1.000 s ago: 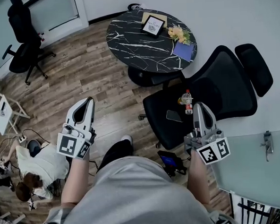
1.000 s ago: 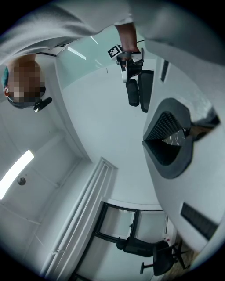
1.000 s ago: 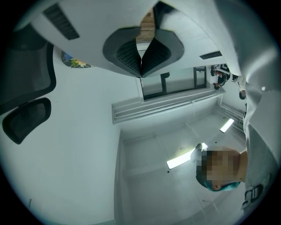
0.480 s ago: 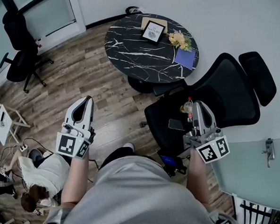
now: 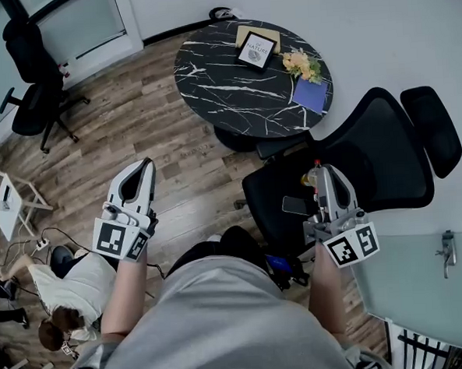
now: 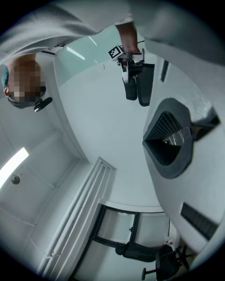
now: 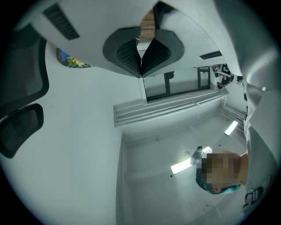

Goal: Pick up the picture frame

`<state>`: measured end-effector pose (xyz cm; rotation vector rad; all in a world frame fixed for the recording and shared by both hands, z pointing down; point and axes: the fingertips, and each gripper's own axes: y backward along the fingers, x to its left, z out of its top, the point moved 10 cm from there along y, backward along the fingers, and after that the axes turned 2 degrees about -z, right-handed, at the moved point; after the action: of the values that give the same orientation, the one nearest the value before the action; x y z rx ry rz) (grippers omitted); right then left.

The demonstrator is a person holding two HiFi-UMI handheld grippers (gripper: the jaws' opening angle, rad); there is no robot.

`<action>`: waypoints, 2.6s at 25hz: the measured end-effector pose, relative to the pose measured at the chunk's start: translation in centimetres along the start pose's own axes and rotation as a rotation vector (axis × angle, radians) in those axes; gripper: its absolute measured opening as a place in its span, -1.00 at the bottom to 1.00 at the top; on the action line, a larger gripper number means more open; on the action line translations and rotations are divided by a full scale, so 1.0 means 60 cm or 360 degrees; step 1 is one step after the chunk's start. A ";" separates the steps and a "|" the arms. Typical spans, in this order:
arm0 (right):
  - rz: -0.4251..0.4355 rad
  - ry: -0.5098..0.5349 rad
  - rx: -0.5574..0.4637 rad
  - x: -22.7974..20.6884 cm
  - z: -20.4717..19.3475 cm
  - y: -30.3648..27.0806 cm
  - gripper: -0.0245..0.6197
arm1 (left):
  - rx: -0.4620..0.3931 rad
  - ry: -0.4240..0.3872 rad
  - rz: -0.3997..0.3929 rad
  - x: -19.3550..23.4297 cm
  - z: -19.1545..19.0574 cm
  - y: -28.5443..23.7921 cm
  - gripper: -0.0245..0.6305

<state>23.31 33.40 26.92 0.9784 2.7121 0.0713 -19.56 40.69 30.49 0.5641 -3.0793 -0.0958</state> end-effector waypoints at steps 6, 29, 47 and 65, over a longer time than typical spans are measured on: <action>-0.0013 -0.0018 0.0002 0.004 -0.004 -0.005 -0.84 | 0.0013 0.0015 -0.0008 0.003 -0.006 0.000 -0.91; 0.0051 -0.0088 0.0049 -0.073 -0.028 -0.146 -0.84 | 0.0042 0.0033 0.0020 0.063 -0.025 -0.114 -0.90; 0.0021 -0.0148 0.0016 -0.237 -0.016 -0.300 -0.84 | 0.0044 0.0010 -0.0033 0.107 -0.028 -0.335 -0.91; 0.0075 -0.0185 0.0016 -0.319 -0.030 -0.431 -0.84 | 0.0038 -0.0009 -0.0025 0.163 -0.030 -0.466 -0.91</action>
<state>20.97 1.39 29.50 1.0163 2.5869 0.0093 -18.77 11.03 30.53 0.5903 -3.0856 -0.0610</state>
